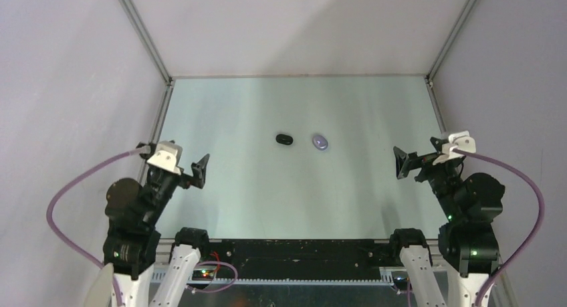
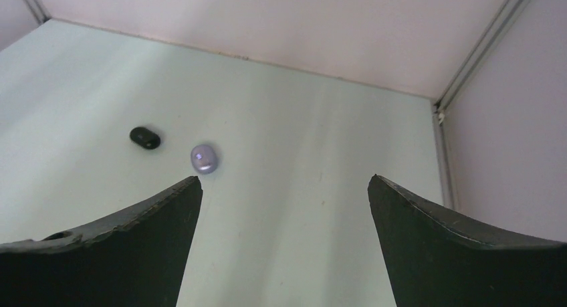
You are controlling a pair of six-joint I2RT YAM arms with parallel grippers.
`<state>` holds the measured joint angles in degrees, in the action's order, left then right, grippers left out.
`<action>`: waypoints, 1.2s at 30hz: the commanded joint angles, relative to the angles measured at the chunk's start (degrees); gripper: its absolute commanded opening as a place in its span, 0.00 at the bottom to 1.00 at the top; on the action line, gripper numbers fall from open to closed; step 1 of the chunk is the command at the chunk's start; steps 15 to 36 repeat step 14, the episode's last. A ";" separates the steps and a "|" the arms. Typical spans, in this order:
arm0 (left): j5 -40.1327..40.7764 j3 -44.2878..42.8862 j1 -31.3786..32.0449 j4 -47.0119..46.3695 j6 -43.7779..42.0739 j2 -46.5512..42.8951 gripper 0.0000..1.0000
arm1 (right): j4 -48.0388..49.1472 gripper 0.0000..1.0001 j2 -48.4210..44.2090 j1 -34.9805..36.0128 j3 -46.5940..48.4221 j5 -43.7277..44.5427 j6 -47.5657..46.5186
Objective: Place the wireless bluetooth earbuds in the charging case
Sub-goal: Reset both arms
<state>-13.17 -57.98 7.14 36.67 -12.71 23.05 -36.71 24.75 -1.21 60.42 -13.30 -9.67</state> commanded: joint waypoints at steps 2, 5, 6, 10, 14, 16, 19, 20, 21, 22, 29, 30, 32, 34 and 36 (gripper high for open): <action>17.27 3.19 -1.25 4.19 -0.18 -7.69 0.99 | -0.21 0.99 -4.29 0.40 -7.46 -3.14 3.19; 20.99 7.28 -1.26 3.29 2.58 -10.28 0.99 | 1.61 0.99 -5.42 0.64 -11.45 -1.47 3.11; 22.29 8.54 -1.30 2.73 4.27 -11.55 0.99 | 2.14 0.99 -5.62 0.79 -11.99 0.05 2.36; 22.75 15.05 -1.52 0.09 6.17 -13.92 1.00 | 3.34 0.99 -5.91 2.77 -13.55 4.51 1.26; 23.58 15.16 -1.56 -0.46 6.88 -13.18 0.99 | 3.62 0.99 -6.91 4.27 -13.75 5.76 2.11; 23.58 15.16 -1.56 -0.46 6.88 -13.18 0.99 | 3.62 0.99 -6.91 4.27 -13.75 5.76 2.11; 23.58 15.16 -1.56 -0.46 6.88 -13.18 0.99 | 3.62 0.99 -6.91 4.27 -13.75 5.76 2.11; 23.58 15.16 -1.56 -0.46 6.88 -13.18 0.99 | 3.62 0.99 -6.91 4.27 -13.75 5.76 2.11; 23.58 15.16 -1.56 -0.46 6.88 -13.18 0.99 | 3.62 0.99 -6.91 4.27 -13.75 5.76 2.11; 23.58 15.16 -1.56 -0.46 6.88 -13.18 0.99 | 3.62 0.99 -6.91 4.27 -13.75 5.76 2.11; 23.58 15.16 -1.56 -0.46 6.88 -13.18 0.99 | 3.62 0.99 -6.91 4.27 -13.75 5.76 2.11; 23.58 15.16 -1.56 -0.46 6.88 -13.18 0.99 | 3.62 0.99 -6.91 4.27 -13.75 5.76 2.11; 23.58 15.16 -1.56 -0.46 6.88 -13.18 0.99 | 3.62 0.99 -6.91 4.27 -13.75 5.76 2.11; 23.58 15.16 -1.56 -0.46 6.88 -13.18 0.99 | 3.62 0.99 -6.91 4.27 -13.75 5.76 2.11; 23.58 15.16 -1.56 -0.46 6.88 -13.18 0.99 | 3.62 0.99 -6.91 4.27 -13.75 5.76 2.11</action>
